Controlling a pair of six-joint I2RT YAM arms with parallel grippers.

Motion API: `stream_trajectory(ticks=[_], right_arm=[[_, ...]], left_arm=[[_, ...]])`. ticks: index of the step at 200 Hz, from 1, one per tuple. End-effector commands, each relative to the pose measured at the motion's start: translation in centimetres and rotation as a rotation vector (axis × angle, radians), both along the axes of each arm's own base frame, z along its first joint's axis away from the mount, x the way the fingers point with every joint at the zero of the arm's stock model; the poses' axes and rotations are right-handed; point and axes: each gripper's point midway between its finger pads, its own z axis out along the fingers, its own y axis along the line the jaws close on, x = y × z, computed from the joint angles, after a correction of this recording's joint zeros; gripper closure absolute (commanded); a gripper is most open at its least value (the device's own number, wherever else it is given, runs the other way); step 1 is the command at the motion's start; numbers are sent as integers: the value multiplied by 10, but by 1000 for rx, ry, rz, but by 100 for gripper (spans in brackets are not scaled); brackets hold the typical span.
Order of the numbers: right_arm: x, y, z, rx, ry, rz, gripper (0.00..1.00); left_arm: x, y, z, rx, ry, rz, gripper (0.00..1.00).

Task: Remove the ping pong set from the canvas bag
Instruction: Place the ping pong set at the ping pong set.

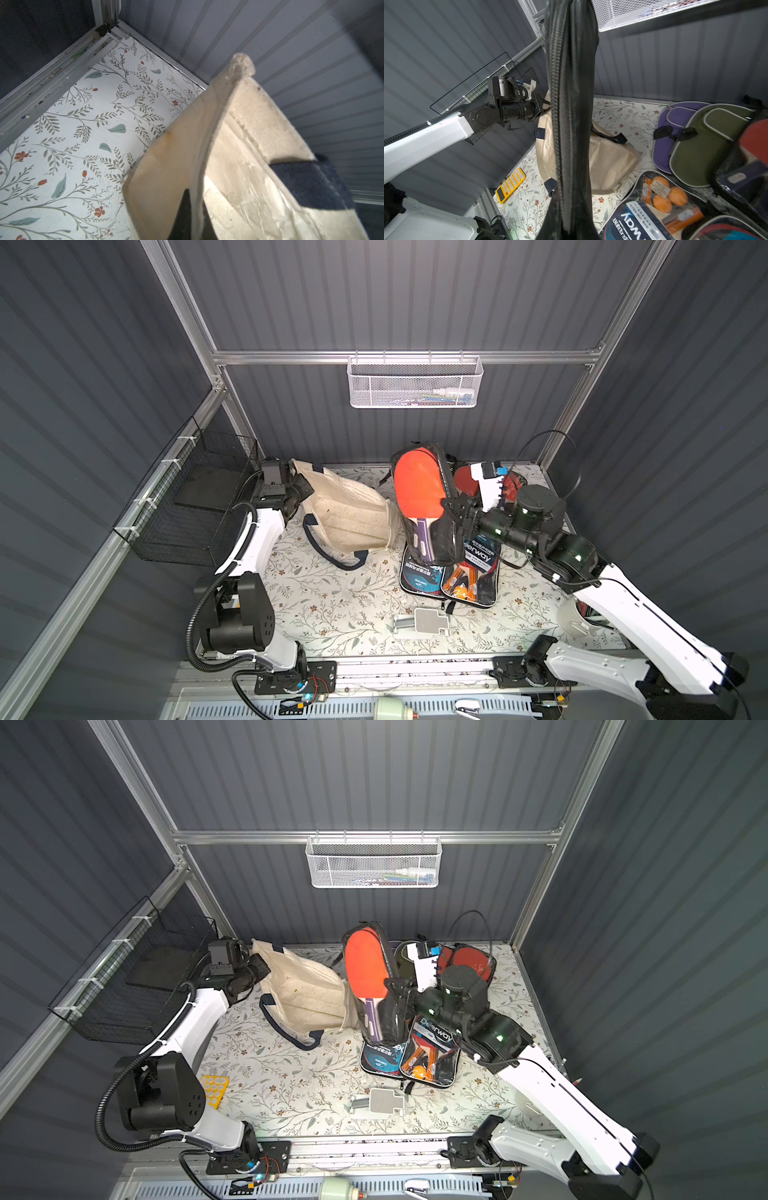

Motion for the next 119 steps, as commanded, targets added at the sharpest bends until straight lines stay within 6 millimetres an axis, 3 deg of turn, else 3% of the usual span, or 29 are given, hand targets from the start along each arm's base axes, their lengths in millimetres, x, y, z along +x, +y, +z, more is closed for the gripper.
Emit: stream_trajectory(ticks=[1, 52, 119], right_arm=[[-3, -25, 13, 63, -32, -80, 100], [-6, -72, -16, 122, 44, -208, 100], [-1, -103, -38, 254, 153, -266, 100]], left_arm=[[4, 5, 17, 34, -21, -4, 100], [5, 6, 18, 60, -11, -17, 100], [8, 6, 12, 74, 5, -26, 100]])
